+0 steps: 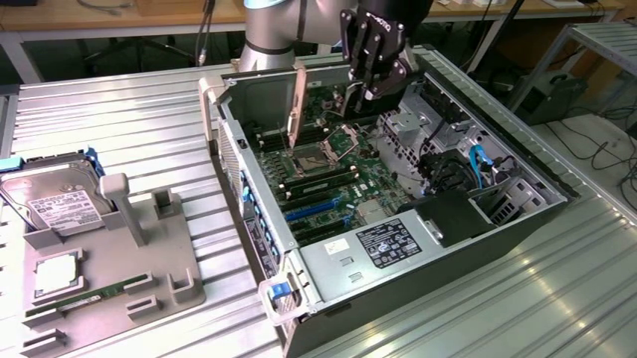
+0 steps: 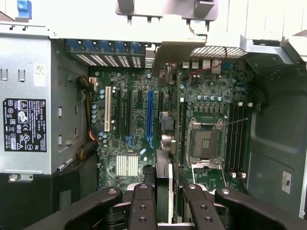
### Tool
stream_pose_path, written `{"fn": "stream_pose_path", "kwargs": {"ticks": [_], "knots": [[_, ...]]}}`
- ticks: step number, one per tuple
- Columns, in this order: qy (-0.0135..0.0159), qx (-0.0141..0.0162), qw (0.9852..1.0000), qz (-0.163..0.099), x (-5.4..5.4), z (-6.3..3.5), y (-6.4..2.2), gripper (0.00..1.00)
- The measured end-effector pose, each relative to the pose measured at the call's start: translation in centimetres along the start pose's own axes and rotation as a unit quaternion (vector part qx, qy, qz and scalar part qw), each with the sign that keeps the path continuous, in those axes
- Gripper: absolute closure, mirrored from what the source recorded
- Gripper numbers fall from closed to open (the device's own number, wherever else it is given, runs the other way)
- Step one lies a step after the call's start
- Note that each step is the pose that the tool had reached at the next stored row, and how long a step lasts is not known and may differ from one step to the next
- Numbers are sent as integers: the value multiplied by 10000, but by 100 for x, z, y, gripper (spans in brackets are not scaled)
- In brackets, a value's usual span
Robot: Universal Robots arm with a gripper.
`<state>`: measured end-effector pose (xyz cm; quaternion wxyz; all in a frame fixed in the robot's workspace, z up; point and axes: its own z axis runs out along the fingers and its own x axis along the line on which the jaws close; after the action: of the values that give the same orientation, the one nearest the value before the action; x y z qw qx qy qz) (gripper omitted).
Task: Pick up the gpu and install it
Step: 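Insert the gpu into the slot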
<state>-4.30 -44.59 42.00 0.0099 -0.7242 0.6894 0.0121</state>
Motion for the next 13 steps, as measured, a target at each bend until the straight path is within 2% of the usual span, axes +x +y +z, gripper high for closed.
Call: {"fn": "stream_pose_path", "kwargs": {"ticks": [13], "knots": [[0,6,10000,0,3,79,2,73]]}}
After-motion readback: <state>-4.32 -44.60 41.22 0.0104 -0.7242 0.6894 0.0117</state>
